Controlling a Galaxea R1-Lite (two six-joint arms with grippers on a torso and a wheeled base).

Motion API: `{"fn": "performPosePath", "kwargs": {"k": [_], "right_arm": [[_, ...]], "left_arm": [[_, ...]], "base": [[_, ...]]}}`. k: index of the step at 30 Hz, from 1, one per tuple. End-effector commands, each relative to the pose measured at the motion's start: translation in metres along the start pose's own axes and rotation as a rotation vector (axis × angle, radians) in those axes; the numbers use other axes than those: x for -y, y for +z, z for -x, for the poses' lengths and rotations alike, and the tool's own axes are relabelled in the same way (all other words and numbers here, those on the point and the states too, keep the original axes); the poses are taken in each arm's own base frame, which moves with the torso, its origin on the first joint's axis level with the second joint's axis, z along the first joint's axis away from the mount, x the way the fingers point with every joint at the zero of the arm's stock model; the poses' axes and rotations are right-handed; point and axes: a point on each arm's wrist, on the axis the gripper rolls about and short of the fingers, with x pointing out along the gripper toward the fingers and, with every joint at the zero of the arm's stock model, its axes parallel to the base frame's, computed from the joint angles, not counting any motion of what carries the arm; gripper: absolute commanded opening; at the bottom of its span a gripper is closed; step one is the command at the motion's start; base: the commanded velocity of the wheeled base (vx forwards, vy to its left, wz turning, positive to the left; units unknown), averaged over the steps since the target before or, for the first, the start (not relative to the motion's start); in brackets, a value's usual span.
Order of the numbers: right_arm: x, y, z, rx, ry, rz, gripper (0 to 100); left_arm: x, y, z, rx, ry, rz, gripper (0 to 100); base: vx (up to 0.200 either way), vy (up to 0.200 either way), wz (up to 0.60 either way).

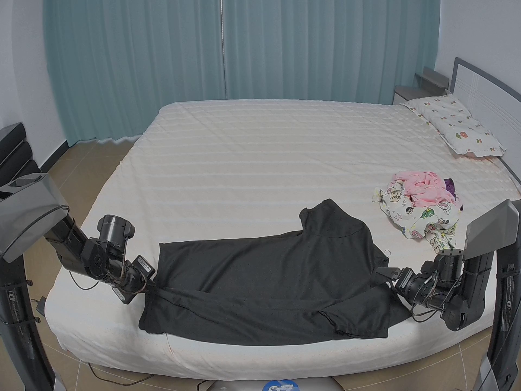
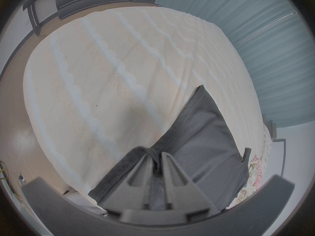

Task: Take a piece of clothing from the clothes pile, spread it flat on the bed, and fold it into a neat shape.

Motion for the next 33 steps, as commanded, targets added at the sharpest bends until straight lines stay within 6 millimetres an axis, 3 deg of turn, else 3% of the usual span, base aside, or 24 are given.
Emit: {"fn": "performPosePath", "kwargs": {"k": [1, 12, 21, 22, 33], "right_arm": [[-0.004, 0.003, 0.001, 0.017, 0.02, 0.013, 100], [0.004, 0.004, -0.022, 0.022, 0.035, 0.247, 100], [0.007, -0.003, -0.024, -0.06, 0.057, 0.299, 100], [0.009, -0.005, -0.025, -0.075, 0.053, 0.319, 0], [0.01, 0.003, -0.013, -0.068, 0.089, 0.319, 0]], "left_arm": [[-0.001, -0.001, -0.001, -0.005, 0.003, 0.0, 100], [-0.002, -0.001, 0.0, -0.006, 0.002, 0.004, 100], [-0.002, -0.001, 0.0, -0.007, 0.001, 0.004, 100], [-0.002, -0.001, 0.0, -0.007, 0.001, 0.004, 100], [-0.002, -0.001, -0.001, -0.007, 0.003, 0.004, 100]], "base": [[0.0, 0.0, 0.0], [0.0, 0.0, 0.0], [0.0, 0.0, 0.0], [0.0, 0.0, 0.0], [0.0, 0.0, 0.0]]}}
